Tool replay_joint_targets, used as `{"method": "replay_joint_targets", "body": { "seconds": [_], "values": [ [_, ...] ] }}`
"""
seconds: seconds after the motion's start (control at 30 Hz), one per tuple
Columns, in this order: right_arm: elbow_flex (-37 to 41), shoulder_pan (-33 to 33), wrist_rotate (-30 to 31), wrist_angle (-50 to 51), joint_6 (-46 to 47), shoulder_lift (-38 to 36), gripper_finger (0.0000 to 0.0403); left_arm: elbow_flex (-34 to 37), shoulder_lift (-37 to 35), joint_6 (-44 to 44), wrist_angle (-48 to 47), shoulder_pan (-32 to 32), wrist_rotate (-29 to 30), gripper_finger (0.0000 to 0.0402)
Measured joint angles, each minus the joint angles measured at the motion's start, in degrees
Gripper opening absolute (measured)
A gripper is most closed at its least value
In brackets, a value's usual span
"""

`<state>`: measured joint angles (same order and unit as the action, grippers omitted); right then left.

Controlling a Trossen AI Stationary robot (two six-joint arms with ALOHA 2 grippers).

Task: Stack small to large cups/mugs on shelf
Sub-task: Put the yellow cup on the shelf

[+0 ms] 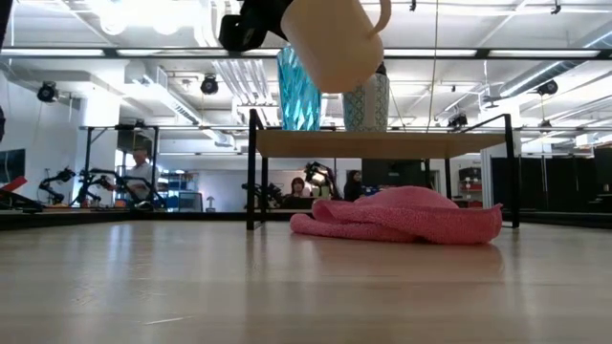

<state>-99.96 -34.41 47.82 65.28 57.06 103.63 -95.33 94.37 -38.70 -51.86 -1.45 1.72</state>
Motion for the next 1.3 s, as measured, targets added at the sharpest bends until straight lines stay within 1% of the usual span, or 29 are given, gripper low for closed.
{"method": "replay_joint_targets", "body": {
  "seconds": [0.17, 0.3, 0.4, 0.63, 0.87, 1.07, 1.3],
  "values": [
    [1.81, 0.04, 0.53, -0.37, 0.0, -0.02, 0.0056, -0.34, 0.0, 0.02, 0.21, 0.0, 0.01, 0.0001],
    [2.81, -0.02, 3.01, -0.84, -0.06, -0.02, 0.0056, -1.17, 0.0, 0.02, 0.0, 0.04, 0.42, 0.0001],
    [3.47, 0.0, 3.73, -1.35, -0.02, -0.02, 0.0056, -1.9, 0.0, 0.06, -0.21, 0.07, 0.5, 0.0001],
    [3.35, -0.02, 4.92, -1.79, -0.04, -0.02, 0.0056, -2.34, 0.0, 0.09, 0.09, 0.26, 0.61, 0.0001],
    [2.25, 0.01, 4.37, -2.98, -0.42, -0.04, 0.0056, -2.21, 0.0, 0.09, 0.25, 0.61, 0.22, 0.0001],
    [1.79, 0.14, 3.17, -3.36, -3.08, -0.04, 0.0056, -2.58, 0.0, 0.13, 0.33, 0.72, -0.08, 0.0001],
    [1.74, 0.51, 1.37, -4.0, -3.13, -0.04, 0.0058, -2.58, 0.0, 0.13, 0.3, 0.72, -0.04, 0.0001]
  ]
}}
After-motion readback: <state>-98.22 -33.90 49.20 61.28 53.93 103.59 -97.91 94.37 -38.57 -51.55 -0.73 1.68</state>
